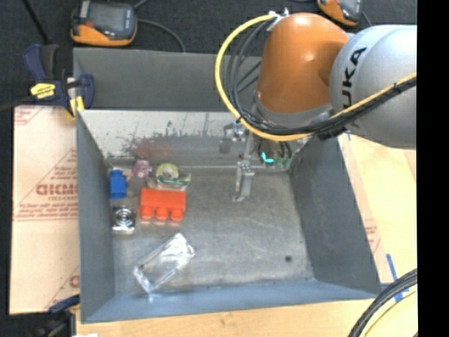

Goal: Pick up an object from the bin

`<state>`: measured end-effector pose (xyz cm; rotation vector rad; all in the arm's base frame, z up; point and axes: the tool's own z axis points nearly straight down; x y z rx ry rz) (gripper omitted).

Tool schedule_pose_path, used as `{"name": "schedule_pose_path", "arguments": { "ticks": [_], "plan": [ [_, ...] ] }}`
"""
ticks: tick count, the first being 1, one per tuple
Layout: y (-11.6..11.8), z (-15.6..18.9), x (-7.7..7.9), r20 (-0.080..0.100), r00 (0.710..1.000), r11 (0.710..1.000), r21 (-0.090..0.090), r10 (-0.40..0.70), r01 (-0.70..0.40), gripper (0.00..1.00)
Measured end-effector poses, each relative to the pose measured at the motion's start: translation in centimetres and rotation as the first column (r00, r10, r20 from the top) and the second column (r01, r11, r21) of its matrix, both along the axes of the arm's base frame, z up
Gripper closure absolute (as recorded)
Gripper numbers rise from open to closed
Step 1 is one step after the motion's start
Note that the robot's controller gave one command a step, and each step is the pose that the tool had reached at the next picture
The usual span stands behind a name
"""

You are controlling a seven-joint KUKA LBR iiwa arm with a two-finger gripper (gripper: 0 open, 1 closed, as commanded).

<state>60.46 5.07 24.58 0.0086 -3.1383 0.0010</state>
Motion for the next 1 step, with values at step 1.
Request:
{"name": "schedule_pose_path", "arguments": {
  "ticks": [1],
  "plan": [
    [8.24, -15.89, -3.99, 0.012, 0.968, 0.968, 0.006, -0.25, 0.25, 0.0]
  ]
}}
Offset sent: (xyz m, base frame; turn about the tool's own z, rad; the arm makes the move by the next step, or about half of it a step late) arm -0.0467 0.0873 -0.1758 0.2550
